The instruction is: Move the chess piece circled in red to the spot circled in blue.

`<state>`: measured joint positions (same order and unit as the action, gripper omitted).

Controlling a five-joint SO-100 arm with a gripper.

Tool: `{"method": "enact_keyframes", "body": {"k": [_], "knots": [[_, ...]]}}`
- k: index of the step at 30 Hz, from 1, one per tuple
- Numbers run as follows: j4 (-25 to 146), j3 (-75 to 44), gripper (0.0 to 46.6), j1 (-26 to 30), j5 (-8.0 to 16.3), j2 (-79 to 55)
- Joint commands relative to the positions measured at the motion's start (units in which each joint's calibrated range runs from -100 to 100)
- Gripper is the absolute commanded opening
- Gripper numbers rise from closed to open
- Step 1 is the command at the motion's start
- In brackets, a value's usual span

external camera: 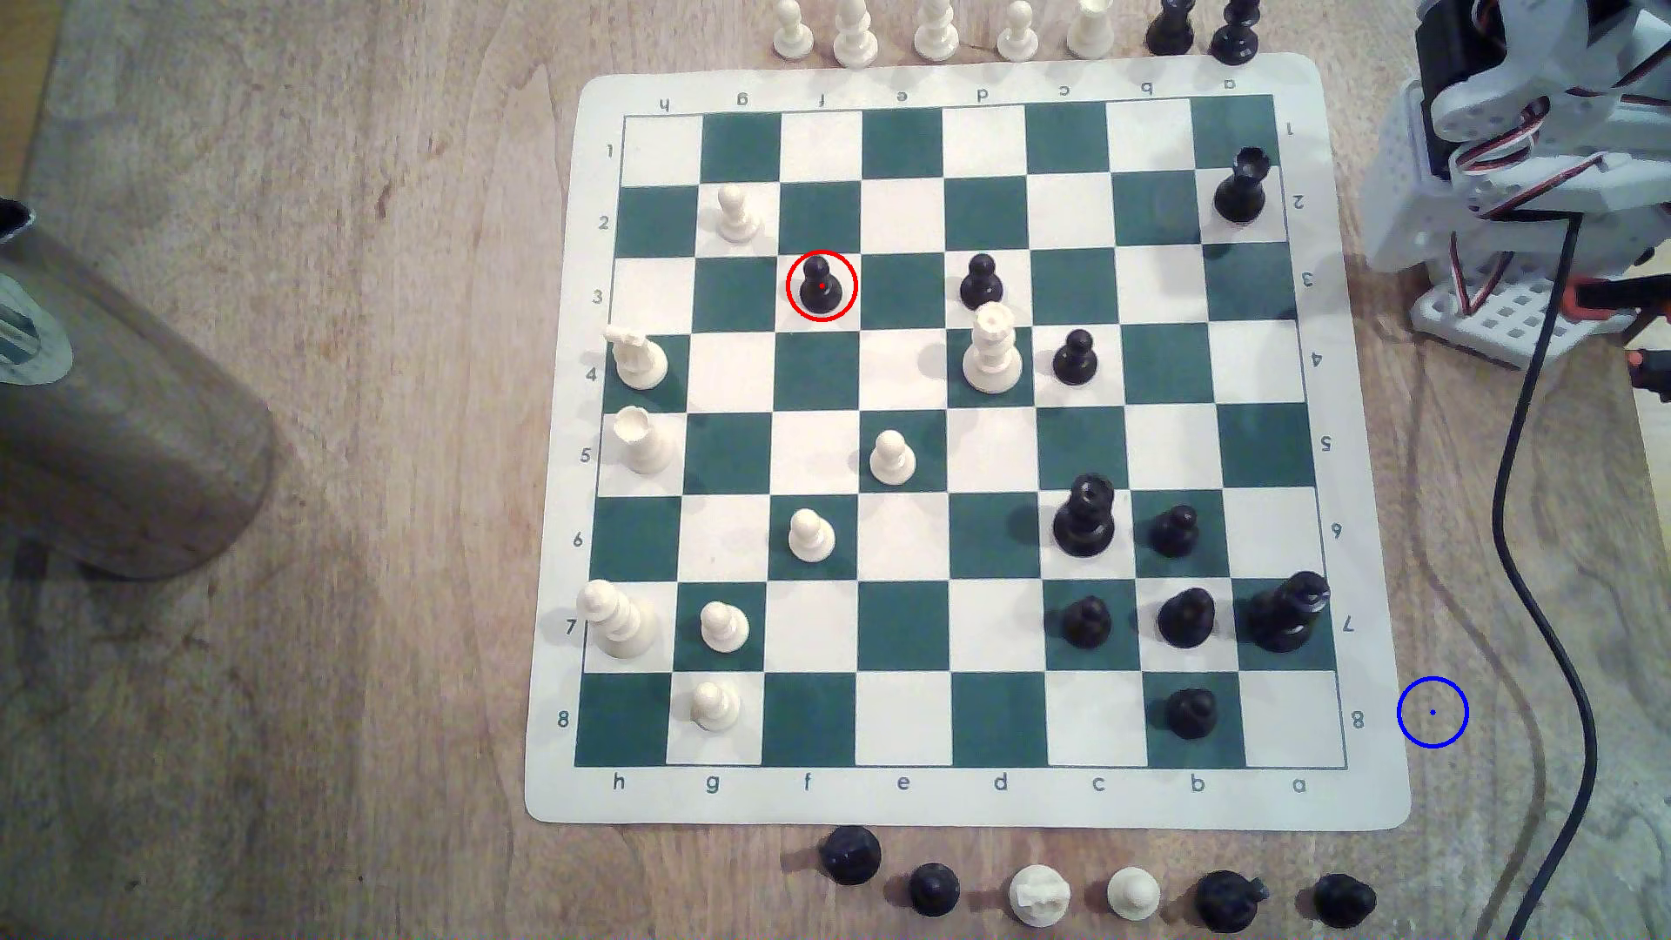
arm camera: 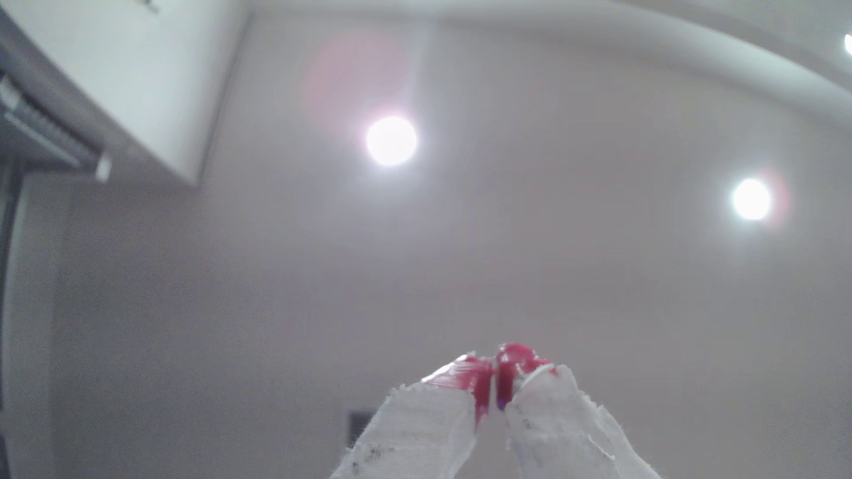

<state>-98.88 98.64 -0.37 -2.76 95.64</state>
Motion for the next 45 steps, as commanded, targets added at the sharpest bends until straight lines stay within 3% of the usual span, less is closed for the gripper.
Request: {"method": "enact_keyframes", "body": {"k": [1, 5, 9, 14, 18, 22, 23, 26, 29, 32, 39, 42, 45], "knots": [[6.4, 1.2, 0.2, -0.8, -0.1, 0.2], [37.3, -5.8, 0.2, 0.8, 0.2, 0.1], [68.9, -16.9, 0.2, -1.1, 0.3, 0.1], [97.4, -28.7, 0.2, -3.8, 0.3, 0.0], [108.6, -37.2, 0.2, -5.7, 0.3, 0.0], [134.4, -46.2, 6.0, -8.4, 0.4, 0.0], [142.3, -47.7, 3.6, -8.1, 0.0, 0.0], [150.3, -48.0, 3.6, -4.8, 0.4, -1.3], [154.6, -45.2, 13.1, -3.4, 1.1, -4.1], [156.4, -46.2, 17.8, -2.4, 2.1, -13.0], [156.8, -58.0, 18.9, 1.3, 7.3, -37.1], [153.1, -60.4, 15.8, 3.8, 9.3, -43.9], [153.8, -67.0, 12.8, 5.6, 9.6, -53.6]]}}
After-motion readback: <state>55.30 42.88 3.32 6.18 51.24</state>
